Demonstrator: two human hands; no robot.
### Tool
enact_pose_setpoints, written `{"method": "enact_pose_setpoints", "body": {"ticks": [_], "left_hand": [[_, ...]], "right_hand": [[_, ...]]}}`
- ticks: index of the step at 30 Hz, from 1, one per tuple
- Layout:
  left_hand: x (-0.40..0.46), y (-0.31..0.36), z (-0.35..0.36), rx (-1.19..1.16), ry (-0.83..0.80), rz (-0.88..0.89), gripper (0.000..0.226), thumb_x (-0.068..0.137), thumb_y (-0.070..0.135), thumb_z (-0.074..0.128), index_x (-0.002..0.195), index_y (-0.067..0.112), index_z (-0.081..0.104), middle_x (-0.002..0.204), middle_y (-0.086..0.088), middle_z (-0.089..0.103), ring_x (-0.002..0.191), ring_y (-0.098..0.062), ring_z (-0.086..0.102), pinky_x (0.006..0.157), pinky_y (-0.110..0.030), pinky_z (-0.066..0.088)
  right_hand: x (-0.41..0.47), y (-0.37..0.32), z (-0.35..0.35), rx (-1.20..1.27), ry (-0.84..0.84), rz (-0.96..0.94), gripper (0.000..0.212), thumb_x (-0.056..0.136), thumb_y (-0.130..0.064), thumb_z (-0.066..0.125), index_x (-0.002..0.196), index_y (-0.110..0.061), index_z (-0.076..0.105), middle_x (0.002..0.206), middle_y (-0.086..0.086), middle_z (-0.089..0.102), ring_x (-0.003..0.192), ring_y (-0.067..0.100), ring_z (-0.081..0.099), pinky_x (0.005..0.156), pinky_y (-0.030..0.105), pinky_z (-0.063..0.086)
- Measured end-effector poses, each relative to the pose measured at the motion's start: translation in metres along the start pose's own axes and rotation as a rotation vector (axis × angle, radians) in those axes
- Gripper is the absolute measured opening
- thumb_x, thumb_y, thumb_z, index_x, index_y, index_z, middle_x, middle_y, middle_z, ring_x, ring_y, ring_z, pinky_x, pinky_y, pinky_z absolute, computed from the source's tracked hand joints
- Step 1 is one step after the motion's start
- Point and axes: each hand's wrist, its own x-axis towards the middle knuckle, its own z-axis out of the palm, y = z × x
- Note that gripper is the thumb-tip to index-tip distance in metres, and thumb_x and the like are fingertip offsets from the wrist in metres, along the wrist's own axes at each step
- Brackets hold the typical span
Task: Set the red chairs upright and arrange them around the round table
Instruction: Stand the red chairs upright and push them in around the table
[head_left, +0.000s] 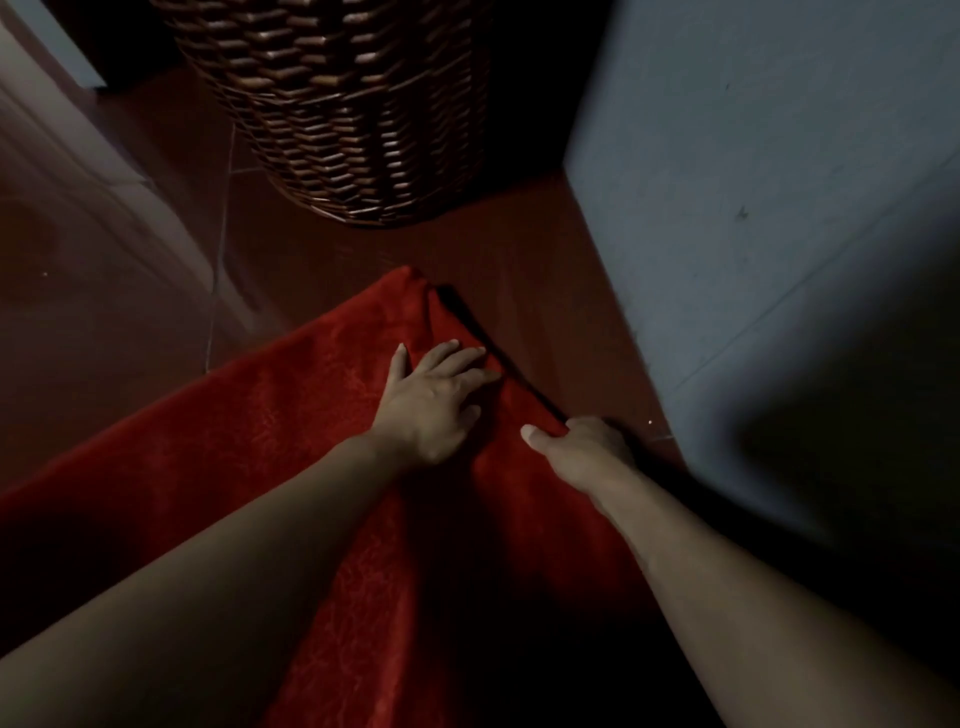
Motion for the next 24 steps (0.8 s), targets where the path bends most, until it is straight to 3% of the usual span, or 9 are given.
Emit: {"method": "enact_pose_setpoints", "body": {"ticks": [4,8,12,19,24], "left_hand": [[0.018,0.011,0.010,0.147,0.006,0.010,0.055,0.100,0.028,0.038,0.150,0.035,0.017,0.158,0.013,0.012,0.146,-0.014,-0.003,0.114,-0.051,-0.006],[0.033,0.011,0.011,0.240,-0.049,0.034,0.055,0.100,0.033,0.035,0.151,0.031,0.014,0.157,0.010,0.018,0.146,-0.014,0.001,0.114,-0.052,-0.004],[0.039,0.011,0.011,0.269,-0.048,0.063,0.051,0.099,0.035,0.037,0.148,0.030,0.025,0.149,0.009,0.030,0.143,-0.016,0.012,0.114,-0.054,-0.004],[0.051,0.015,0.003,0.319,-0.093,0.110,0.041,0.098,0.031,0.038,0.138,0.024,0.043,0.142,0.004,0.041,0.136,-0.018,0.024,0.115,-0.048,0.003],[0.051,0.020,0.001,0.280,-0.052,0.125,0.034,0.097,0.025,0.041,0.129,0.021,0.051,0.133,0.004,0.050,0.130,-0.016,0.036,0.116,-0.045,0.006]], "right_hand": [[0.001,0.000,0.005,0.042,0.076,-0.046,0.049,0.095,-0.037,0.055,0.139,-0.016,0.047,0.140,0.008,0.050,0.125,0.026,0.050,0.095,0.029,0.042],[-0.002,-0.001,0.008,0.053,0.151,-0.089,0.040,0.097,-0.030,0.053,0.134,-0.016,0.052,0.135,0.007,0.053,0.122,0.026,0.052,0.092,0.028,0.043],[-0.005,0.002,0.012,0.023,0.238,-0.128,0.038,0.096,-0.031,0.053,0.131,-0.015,0.054,0.131,0.007,0.057,0.120,0.025,0.054,0.093,0.029,0.045],[-0.009,0.002,0.015,-0.019,0.321,-0.141,0.028,0.096,-0.032,0.054,0.115,-0.014,0.063,0.115,0.008,0.064,0.106,0.024,0.059,0.075,0.022,0.039],[-0.011,0.000,0.015,0.033,0.348,-0.130,0.027,0.094,-0.032,0.056,0.110,-0.012,0.065,0.111,0.010,0.065,0.104,0.025,0.060,0.082,0.027,0.045]]}}
